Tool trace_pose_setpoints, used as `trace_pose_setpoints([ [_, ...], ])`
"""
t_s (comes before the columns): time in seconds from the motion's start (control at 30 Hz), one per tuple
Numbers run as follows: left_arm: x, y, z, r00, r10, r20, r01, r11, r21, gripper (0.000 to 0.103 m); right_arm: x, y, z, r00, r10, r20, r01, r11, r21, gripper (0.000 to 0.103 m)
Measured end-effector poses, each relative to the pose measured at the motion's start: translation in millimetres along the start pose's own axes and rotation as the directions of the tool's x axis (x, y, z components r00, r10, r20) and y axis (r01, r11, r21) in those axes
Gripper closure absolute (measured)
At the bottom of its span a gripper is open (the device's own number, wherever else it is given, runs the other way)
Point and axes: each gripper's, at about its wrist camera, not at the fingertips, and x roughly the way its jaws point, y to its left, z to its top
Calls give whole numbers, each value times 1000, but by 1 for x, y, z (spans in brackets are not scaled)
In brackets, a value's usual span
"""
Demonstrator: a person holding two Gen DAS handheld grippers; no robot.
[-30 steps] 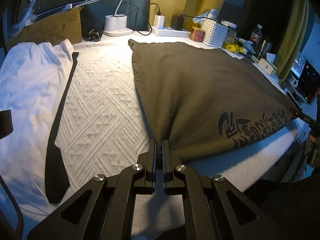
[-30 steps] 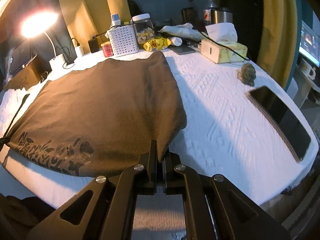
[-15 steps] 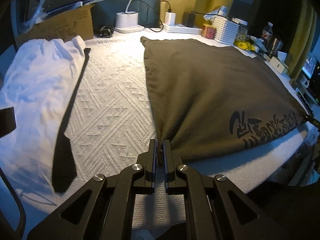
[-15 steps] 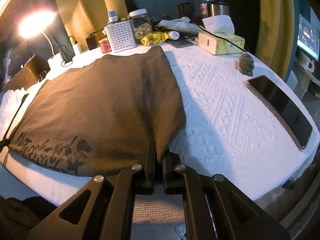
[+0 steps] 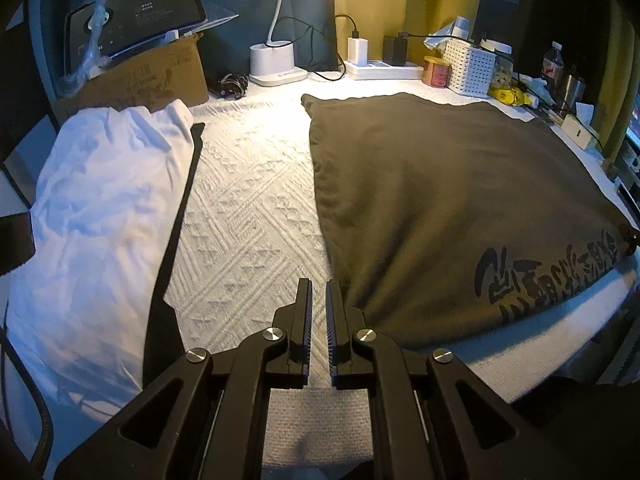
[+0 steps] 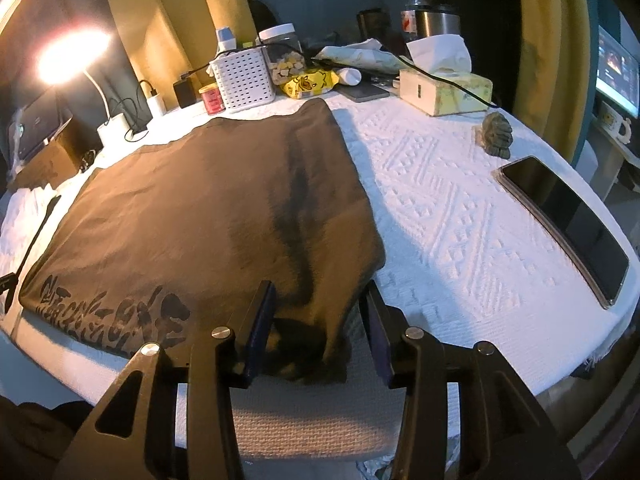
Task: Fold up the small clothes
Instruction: 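Open both tools and release the folded edge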
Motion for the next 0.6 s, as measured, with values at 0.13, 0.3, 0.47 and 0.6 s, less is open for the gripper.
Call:
trace_pose_setpoints([
  [0.13, 1, -1, 9, 1000, 19, 10, -19, 1000, -1, 80, -1, -3, 5, 1000, 19, 10, -19, 1000, 15, 57],
  [0.3, 1, 0, 22, 999, -16, 50, 18, 999, -38, 31, 2, -5, 12, 1000, 16, 14, -17, 1000, 20, 57],
  [0.47, 15, -7, 34, 998, -40, 42, 40, 999, -8, 31, 8, -9, 19, 1000, 12, 16, -13, 999, 38, 57],
  [0.6, 29, -9, 47, 998, -54, 43, 53, 998, 20, 31, 14, -12, 23, 1000, 5, 11, -6, 999, 48, 57],
])
